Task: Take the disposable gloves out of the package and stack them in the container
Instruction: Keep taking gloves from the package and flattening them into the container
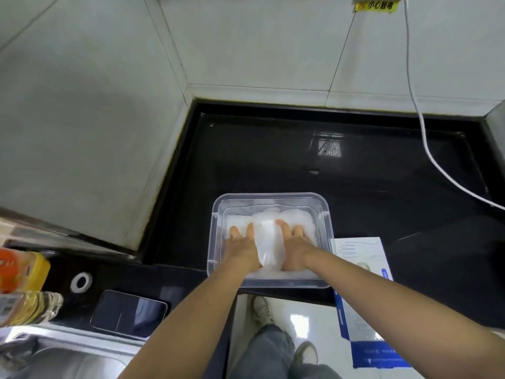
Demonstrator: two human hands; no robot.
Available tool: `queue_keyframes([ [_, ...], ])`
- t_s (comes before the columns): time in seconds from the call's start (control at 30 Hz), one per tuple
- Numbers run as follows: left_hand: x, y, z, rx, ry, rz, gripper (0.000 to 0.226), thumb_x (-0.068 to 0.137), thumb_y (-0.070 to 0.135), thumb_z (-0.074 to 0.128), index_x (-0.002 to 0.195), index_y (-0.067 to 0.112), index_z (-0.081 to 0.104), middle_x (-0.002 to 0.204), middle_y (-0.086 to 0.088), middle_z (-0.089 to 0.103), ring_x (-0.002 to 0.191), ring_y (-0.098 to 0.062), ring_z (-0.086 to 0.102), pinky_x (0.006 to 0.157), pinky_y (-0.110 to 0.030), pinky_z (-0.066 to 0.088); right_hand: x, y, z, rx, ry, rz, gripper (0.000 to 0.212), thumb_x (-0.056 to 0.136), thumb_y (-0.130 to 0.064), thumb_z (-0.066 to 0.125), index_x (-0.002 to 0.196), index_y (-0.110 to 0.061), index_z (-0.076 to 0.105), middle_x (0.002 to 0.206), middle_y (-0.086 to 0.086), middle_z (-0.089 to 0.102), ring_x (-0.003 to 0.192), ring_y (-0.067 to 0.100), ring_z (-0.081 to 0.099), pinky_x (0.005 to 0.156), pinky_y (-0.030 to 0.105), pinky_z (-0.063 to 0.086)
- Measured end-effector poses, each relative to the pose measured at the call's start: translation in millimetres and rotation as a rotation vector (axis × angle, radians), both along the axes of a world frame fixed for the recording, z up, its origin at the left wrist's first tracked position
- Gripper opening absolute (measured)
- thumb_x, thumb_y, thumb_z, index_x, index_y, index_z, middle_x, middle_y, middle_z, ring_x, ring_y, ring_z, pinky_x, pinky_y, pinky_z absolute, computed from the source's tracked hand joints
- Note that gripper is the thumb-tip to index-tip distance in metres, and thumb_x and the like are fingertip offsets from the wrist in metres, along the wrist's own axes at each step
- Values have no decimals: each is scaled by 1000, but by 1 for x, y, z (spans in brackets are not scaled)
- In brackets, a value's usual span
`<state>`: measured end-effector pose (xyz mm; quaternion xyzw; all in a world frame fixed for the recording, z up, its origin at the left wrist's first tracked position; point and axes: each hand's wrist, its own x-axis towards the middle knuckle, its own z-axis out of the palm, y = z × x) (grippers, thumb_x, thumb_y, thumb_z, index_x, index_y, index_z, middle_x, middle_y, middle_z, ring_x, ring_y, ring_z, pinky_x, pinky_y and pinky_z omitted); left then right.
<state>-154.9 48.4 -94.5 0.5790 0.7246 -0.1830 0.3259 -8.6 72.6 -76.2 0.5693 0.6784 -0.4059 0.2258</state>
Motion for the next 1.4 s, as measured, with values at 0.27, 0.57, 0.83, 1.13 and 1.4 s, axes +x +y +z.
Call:
queue_keyframes([
  [0.27,13,-8,57,425,-34,54,43,96,29,54,137,21,48,121,-4,63,106,-22,62,73,-24,45,25,18,69,296,234,-67,43,94,-30,62,135,-22,54,130,4,61,114,22,58,95,31,46],
  [0.57,104,-39,103,567,-532,86,15,96,25,56,100,19,69,95,1,69,78,-12,58,71,-20,46,112,-4,79,394,181,-369,31,91,-25,56,65,-13,68,74,4,70,68,21,65,70,36,54],
  [0.83,172,-78,71,173,-575,-147,33,99,15,49,131,10,43,113,-14,62,100,-28,63,82,-35,52,152,-63,39,236,-200,-78,25,88,-19,60,112,-28,65,106,-3,64,94,21,61,75,29,48],
  [1.13,178,-71,28,114,-529,22,69,99,28,51,154,23,10,136,-10,52,114,-30,58,92,-39,54,151,-75,-5,447,-236,-130,18,91,-25,61,109,-25,64,93,-4,63,76,16,60,63,23,43],
  [1.4,181,-69,29,127,-493,-59,73,93,17,59,152,20,15,122,-9,60,102,-24,63,77,-30,54,177,-54,7,300,408,-635,16,93,-16,60,80,-15,68,89,1,67,86,19,65,74,26,51],
])
